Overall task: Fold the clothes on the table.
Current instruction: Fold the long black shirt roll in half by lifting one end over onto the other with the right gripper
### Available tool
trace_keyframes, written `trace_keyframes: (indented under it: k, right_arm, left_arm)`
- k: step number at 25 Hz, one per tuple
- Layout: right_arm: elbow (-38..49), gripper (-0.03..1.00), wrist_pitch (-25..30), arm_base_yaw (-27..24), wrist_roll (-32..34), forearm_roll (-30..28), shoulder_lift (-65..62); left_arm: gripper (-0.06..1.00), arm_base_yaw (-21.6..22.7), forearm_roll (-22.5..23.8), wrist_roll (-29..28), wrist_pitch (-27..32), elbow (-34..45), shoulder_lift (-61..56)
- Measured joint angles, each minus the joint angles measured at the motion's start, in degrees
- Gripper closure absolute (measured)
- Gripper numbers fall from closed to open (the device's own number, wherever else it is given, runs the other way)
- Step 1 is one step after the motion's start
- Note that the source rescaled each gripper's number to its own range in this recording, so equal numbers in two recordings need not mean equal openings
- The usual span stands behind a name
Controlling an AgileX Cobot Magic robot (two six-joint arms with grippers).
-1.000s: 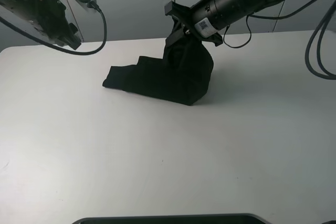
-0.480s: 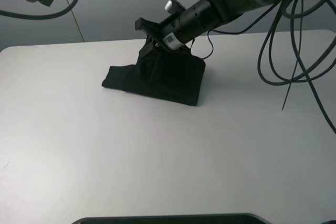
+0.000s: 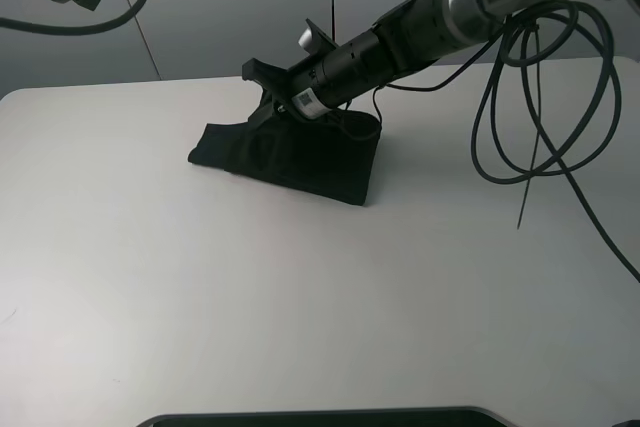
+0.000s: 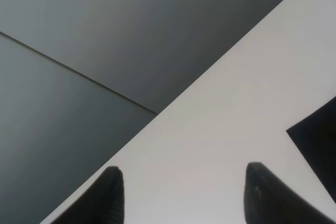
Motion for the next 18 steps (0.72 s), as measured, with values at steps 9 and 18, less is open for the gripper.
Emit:
trace_keyframes:
  k: [9, 18]
  right_arm:
    - [0.0, 0.18, 8.23, 0.26, -16.05, 12.25, 0.0]
    - [-0.12, 0.19, 15.07, 0.47, -24.63, 9.62, -1.3]
  left_arm:
    - [0.3, 0.0, -0.2, -0.99, 0.0, 0.0, 0.0]
    - [0.3, 0.0, -0.2, -1.09, 0.35, 0.0, 0.0]
